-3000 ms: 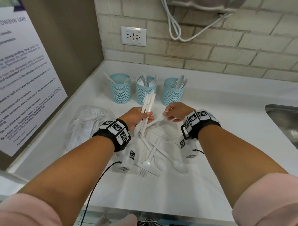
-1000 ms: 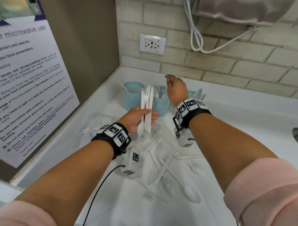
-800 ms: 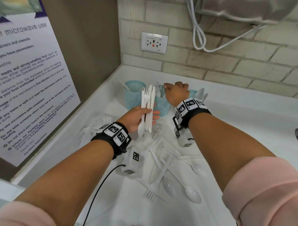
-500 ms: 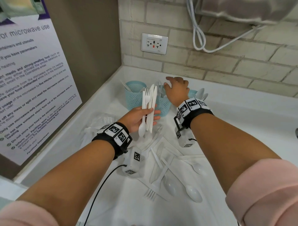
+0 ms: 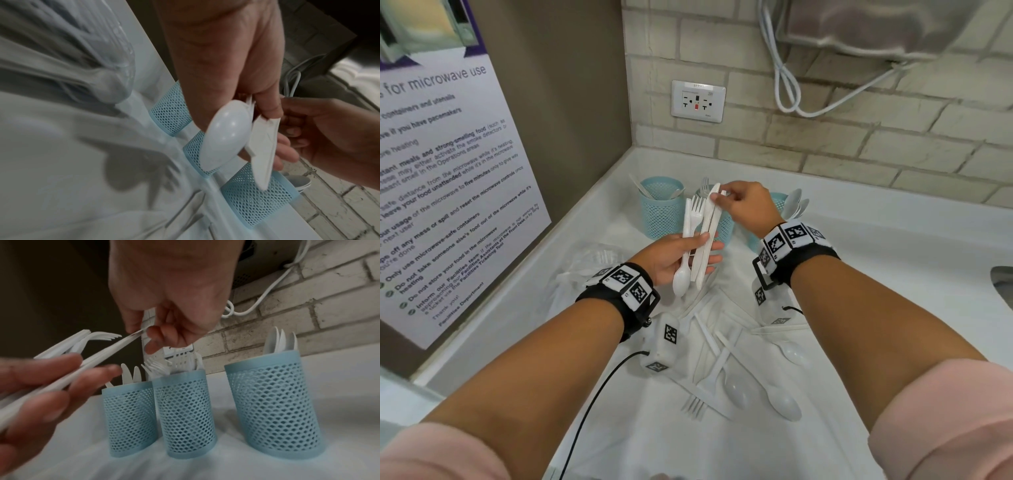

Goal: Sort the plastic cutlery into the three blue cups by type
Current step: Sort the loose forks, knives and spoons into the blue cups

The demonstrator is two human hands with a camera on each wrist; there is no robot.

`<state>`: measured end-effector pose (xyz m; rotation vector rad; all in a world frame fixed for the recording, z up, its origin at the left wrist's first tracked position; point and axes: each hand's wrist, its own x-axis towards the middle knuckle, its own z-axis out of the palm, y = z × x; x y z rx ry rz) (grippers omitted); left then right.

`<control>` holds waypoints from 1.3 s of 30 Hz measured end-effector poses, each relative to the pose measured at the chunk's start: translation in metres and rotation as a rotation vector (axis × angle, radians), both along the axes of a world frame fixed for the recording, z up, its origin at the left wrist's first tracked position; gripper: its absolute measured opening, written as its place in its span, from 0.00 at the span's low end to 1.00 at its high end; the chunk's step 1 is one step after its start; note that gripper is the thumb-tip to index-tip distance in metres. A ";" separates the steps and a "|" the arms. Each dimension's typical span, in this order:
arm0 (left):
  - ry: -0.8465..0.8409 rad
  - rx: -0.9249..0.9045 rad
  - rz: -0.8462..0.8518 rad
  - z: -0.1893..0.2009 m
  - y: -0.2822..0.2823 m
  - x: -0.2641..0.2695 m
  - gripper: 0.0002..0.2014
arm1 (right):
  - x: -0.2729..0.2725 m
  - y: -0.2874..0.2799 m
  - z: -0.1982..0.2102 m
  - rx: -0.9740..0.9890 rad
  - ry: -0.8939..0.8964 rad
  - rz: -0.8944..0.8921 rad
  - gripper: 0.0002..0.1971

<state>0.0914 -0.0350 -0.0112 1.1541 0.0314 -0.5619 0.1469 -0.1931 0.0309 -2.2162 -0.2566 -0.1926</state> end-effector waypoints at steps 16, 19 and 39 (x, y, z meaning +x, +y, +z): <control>0.037 0.017 0.025 -0.001 0.002 -0.005 0.08 | 0.002 -0.021 -0.003 0.532 0.192 -0.048 0.03; 0.027 -0.009 0.107 -0.003 0.002 -0.003 0.09 | 0.000 -0.025 -0.001 0.459 0.291 -0.010 0.06; -0.013 -0.082 0.279 -0.013 0.022 0.007 0.08 | -0.017 -0.039 0.010 0.043 0.876 0.204 0.14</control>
